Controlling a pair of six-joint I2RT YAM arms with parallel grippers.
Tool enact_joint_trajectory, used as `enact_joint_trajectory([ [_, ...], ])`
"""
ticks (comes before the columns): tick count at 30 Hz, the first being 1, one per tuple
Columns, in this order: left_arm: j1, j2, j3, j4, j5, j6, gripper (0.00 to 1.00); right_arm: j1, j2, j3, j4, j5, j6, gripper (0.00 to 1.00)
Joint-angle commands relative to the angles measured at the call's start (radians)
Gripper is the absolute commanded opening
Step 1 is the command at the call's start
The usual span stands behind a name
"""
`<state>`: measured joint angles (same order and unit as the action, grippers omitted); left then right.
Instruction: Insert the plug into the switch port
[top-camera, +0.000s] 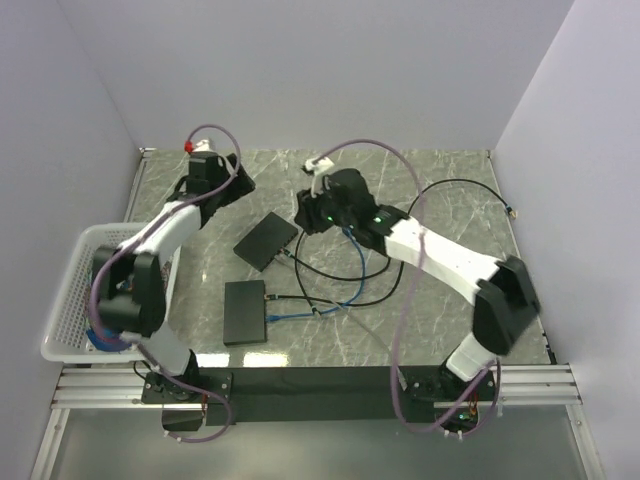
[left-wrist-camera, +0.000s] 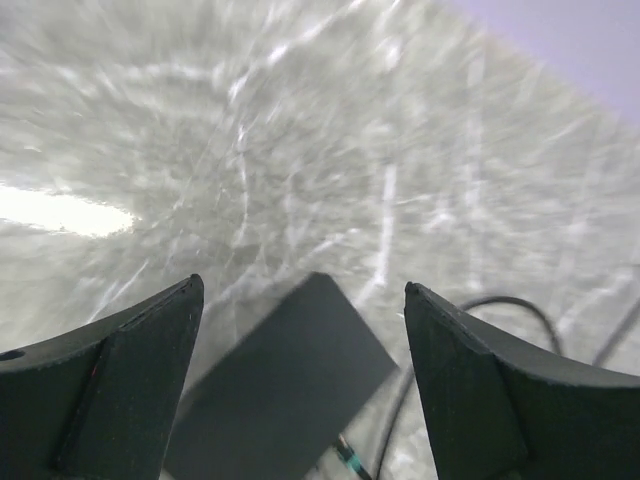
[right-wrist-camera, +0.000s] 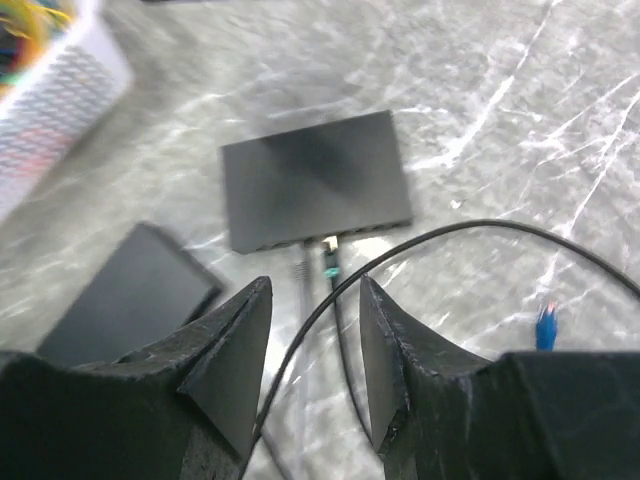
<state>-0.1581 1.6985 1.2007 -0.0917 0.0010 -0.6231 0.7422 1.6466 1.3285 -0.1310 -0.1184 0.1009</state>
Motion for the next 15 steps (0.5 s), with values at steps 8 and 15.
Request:
enact_joint_trajectory([
  [8, -0.035, -0.581, -0.332, -0.045, -0.171, -0.030, 0.85, 0.195, -0.448, -0.316, 0.047, 0.019, 0.088, 0.49],
  [15, -0.067, -0.857, -0.420, -0.221, -0.317, -0.040, 0.86, 0.354, -0.610, -0.422, -0.048, 0.137, 0.161, 0.49],
])
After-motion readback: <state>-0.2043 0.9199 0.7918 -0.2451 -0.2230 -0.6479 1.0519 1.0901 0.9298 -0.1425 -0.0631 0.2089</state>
